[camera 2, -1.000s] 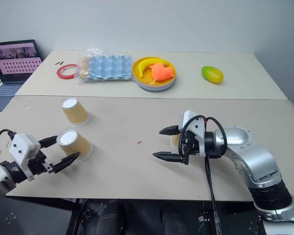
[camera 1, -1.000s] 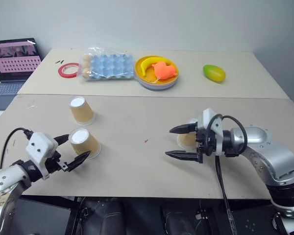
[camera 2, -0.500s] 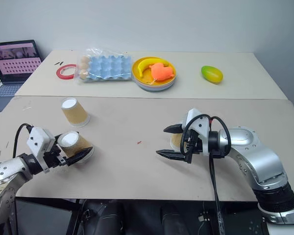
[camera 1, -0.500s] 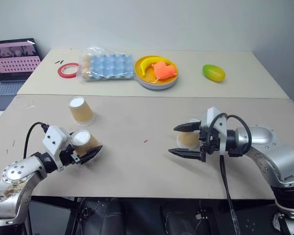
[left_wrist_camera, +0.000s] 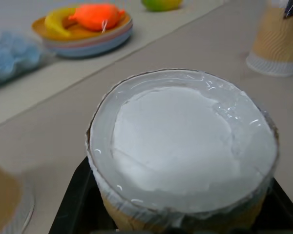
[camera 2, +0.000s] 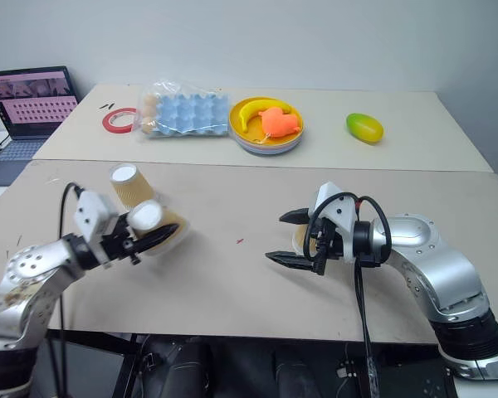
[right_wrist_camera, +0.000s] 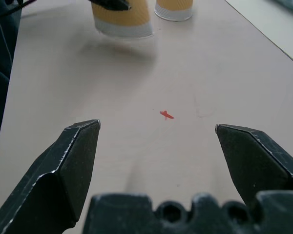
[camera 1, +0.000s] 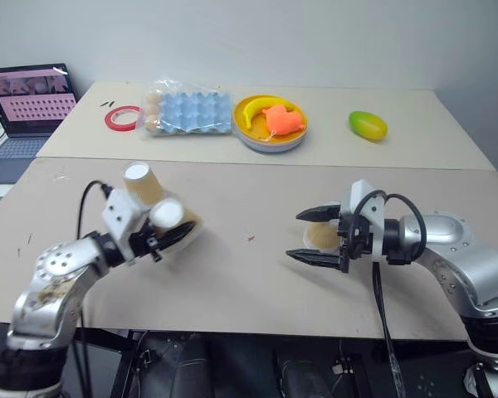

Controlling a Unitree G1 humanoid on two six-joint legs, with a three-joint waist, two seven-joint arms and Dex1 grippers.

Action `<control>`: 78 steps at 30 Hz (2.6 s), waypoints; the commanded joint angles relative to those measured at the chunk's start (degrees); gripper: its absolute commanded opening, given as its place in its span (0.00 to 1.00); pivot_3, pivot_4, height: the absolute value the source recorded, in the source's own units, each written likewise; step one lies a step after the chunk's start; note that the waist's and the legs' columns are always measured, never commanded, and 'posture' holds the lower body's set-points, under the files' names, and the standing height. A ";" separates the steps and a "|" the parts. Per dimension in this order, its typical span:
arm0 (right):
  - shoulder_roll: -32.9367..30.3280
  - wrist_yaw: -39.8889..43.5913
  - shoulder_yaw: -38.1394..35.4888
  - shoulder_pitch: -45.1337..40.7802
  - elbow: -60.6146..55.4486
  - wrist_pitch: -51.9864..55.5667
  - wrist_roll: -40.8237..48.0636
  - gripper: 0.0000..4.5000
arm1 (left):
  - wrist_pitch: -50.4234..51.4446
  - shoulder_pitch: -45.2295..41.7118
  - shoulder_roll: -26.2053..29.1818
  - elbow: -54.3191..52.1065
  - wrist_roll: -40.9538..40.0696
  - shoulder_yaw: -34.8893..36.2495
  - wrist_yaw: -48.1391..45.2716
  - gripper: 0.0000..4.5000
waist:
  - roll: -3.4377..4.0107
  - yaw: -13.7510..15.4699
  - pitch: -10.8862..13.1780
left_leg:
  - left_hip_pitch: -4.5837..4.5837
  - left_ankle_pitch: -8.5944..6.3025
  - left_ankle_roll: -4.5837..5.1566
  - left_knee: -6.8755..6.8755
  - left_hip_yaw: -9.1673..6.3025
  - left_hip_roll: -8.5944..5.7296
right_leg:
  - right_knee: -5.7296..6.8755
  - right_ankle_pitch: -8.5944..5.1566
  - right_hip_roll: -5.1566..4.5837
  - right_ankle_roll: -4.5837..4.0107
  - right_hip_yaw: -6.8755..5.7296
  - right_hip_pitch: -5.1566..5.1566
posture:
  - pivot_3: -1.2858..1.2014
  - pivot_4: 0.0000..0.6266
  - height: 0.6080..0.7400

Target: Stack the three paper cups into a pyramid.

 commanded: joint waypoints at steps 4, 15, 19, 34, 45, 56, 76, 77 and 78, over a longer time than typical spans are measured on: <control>-0.46 -0.63 -1.92 -0.43 -1.30 0.31 0.30 1.00 | 0.47 -10.18 -6.94 3.38 2.11 -11.09 -1.09 0.48 | 0.01 -0.33 -0.01 | 0.22 -0.01 0.02 0.00 -0.01 -0.02 | -0.01 0.00 0.00 0.00 0.02 0.24 | 0.52 0.24 0.25; -0.89 -2.35 -4.39 -0.26 -3.59 2.10 2.30 1.00 | -3.18 -12.26 -8.48 12.22 11.20 -19.91 -4.24 0.99 | 0.09 -0.63 -0.02 | 0.34 0.02 0.06 -0.05 -0.08 -0.03 | 0.02 0.00 0.04 0.00 -0.01 0.34 | 0.52 0.24 0.25; -0.33 -2.52 -3.90 -0.23 -3.04 1.80 1.84 1.00 | -2.05 -14.09 -10.12 9.97 6.69 -16.04 -4.73 0.99 | 0.09 -0.50 -0.02 | 0.33 0.02 0.06 0.00 -0.08 -0.03 | 0.02 0.01 0.03 0.01 -0.01 0.37 | 0.52 0.24 0.25; 1.87 -0.49 -1.70 -2.62 0.44 -0.29 0.30 1.00 | 19.86 -22.22 -10.52 -0.53 -12.00 6.86 20.40 0.99 | 0.08 -0.51 0.01 | 0.61 0.02 0.08 0.01 -0.15 -0.04 | -0.01 0.00 0.03 0.02 -0.07 0.72 | 0.52 0.24 0.25; 2.06 0.01 -1.54 -1.79 -0.22 0.03 0.03 1.00 | 6.26 3.27 -29.78 -11.24 18.47 2.27 55.94 0.99 | -0.03 -0.17 0.08 | 0.91 -0.04 0.15 0.12 -0.20 -0.08 | -0.04 0.00 0.01 0.04 -0.06 1.07 | 0.52 0.24 0.25; 2.34 -0.67 -2.57 -2.37 -1.54 1.35 1.65 1.00 | 0.81 -8.34 -28.29 7.02 14.99 10.36 52.09 0.99 | -0.04 0.85 0.09 | 0.84 -0.05 0.14 0.17 -0.16 -0.09 | -0.06 0.04 0.02 0.11 -0.05 0.96 | 0.52 0.24 0.25; 2.28 -3.61 -5.52 -1.72 -5.14 4.07 6.15 1.00 | 3.73 -20.50 -22.33 25.20 15.10 9.48 47.13 0.99 | -0.11 0.86 0.14 | 0.81 -0.06 0.16 0.10 -0.16 -0.10 | -0.13 0.04 0.02 0.11 -0.06 0.98 | 0.52 0.24 0.25; 2.22 -3.76 -5.49 -1.70 -5.17 4.09 6.27 1.00 | 4.45 -20.38 -22.25 25.09 15.23 9.32 47.28 0.99 | -0.11 0.86 0.14 | 0.81 -0.06 0.16 0.10 -0.16 -0.10 | -0.13 0.04 0.02 0.11 -0.06 0.98 | 0.52 0.24 0.25; 2.16 -3.94 -5.37 -1.66 -5.10 4.07 6.26 1.00 | 4.40 -20.25 -22.33 24.90 15.15 9.40 47.27 0.99 | -0.11 0.86 0.14 | 0.81 -0.06 0.16 0.09 -0.16 -0.10 | -0.13 0.04 0.02 0.11 -0.05 0.98 | 0.52 0.24 0.25</control>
